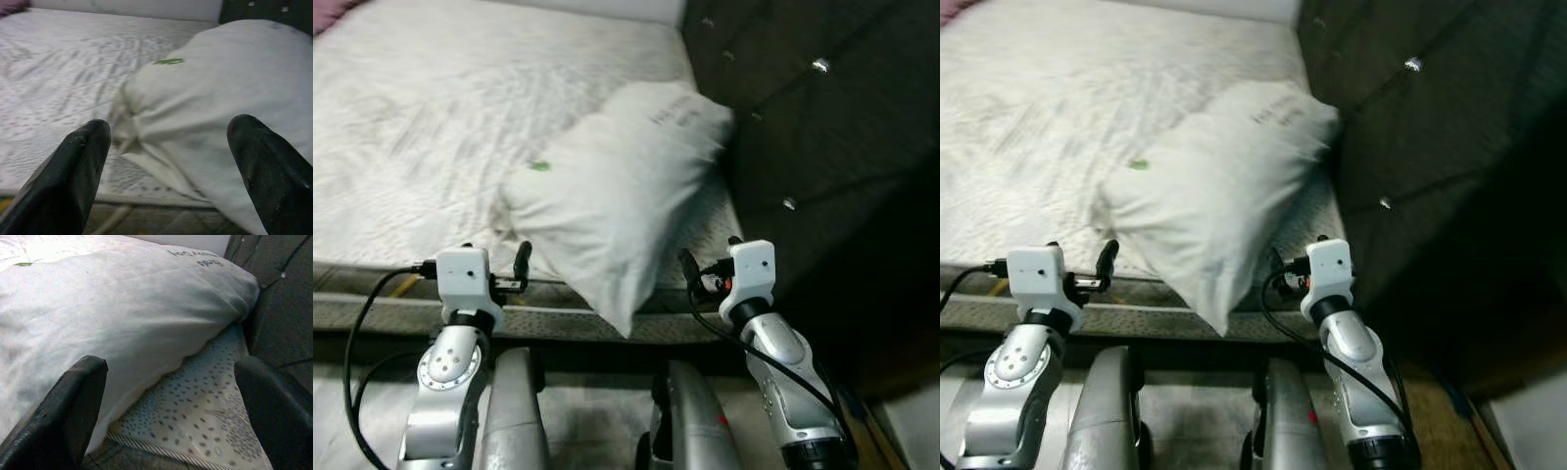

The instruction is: Clean up the room

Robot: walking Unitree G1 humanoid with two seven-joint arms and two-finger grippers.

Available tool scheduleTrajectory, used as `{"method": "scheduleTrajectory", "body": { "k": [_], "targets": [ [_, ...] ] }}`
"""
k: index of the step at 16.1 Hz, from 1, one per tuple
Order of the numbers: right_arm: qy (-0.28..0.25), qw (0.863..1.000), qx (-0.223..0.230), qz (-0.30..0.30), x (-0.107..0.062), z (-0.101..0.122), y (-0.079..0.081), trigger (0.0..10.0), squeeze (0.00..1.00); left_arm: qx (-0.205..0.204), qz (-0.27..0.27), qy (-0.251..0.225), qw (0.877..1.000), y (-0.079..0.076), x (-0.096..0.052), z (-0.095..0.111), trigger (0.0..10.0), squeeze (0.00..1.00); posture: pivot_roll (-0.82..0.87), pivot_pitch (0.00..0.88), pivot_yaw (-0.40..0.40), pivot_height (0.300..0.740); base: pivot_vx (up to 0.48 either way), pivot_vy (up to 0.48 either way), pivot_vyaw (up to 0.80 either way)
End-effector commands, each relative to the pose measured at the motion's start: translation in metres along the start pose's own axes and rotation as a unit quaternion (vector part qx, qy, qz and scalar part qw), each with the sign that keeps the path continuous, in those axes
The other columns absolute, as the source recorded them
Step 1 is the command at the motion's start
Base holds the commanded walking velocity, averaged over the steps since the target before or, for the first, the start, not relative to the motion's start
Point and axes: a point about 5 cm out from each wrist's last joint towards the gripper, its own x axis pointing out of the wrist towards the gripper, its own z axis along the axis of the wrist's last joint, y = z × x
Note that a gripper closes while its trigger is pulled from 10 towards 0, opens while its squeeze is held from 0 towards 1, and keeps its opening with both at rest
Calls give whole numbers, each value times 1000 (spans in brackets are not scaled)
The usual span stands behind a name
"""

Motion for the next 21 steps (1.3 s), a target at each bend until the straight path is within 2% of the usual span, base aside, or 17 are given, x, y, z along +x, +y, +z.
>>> {"method": "scheduleTrajectory", "body": {
  "k": [1,9,14,15,21],
  "targets": [
    [-8,1000,-11,13,1,3,1,10000,0,-2,-11,-8,1000,-4,1,4,10000,0,33,86,-110,570,0,0,0],
    [-6,1000,-19,20,2,1,2,10000,0,-7,-18,-6,1000,-6,1,3,10000,0,35,80,-115,570,344,0,0],
    [6,999,-14,31,4,-2,3,10000,0,-11,-11,14,1000,-5,1,0,10000,0,50,88,-121,570,0,0,0],
    [22,998,-7,61,5,-6,9,10000,0,-3,-3,38,999,-2,-4,-6,10000,0,63,99,-125,560,0,0,0],
    [18,996,-6,90,10,-1,12,10000,0,13,6,57,998,-2,-22,-7,10000,0,110,152,-132,535,0,0,0]
  ]
}}
